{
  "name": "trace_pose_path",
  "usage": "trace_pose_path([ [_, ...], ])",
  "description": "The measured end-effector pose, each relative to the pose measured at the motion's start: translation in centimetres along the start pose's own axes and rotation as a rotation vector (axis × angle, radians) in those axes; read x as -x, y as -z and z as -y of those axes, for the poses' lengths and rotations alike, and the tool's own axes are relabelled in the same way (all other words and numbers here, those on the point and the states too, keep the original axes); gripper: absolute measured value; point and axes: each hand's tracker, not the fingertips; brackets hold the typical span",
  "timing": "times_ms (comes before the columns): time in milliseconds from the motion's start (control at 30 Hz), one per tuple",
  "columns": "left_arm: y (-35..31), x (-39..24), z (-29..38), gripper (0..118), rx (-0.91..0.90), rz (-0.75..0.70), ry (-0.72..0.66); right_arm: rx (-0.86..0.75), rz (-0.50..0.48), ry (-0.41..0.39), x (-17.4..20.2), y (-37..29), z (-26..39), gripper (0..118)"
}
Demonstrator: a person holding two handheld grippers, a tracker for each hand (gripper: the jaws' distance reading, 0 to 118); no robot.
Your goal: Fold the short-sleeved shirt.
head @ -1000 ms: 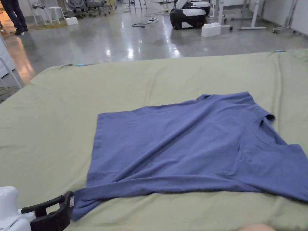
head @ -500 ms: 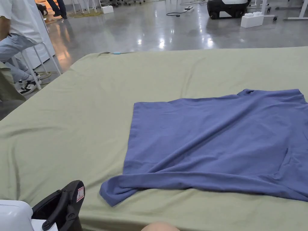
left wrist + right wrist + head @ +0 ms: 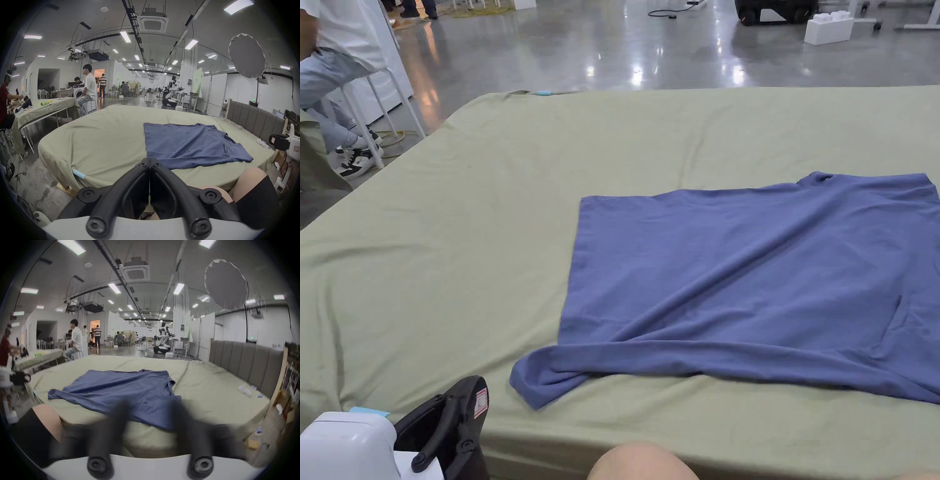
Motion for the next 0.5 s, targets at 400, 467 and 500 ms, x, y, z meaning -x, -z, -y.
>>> trace_pose_path([
  [400, 2.0, -0.4, 0.2, 0, 0.096, -0.008, 0.020, 0.037, -0.039, 0.032, 0.2, -0.3, 3.0, 2],
  [467, 3.7, -0.1, -0.2, 0, 0.162, 0.007, 0.009, 0.059, -0.054, 0.039, -0.3, 0.3, 3.1, 2],
  [500, 4.9, 0.3, -0.4, 14, 0.183, 0.012, -0.011, 0.063, -0.054, 0.035, -0.3, 0.5, 3.2, 2],
])
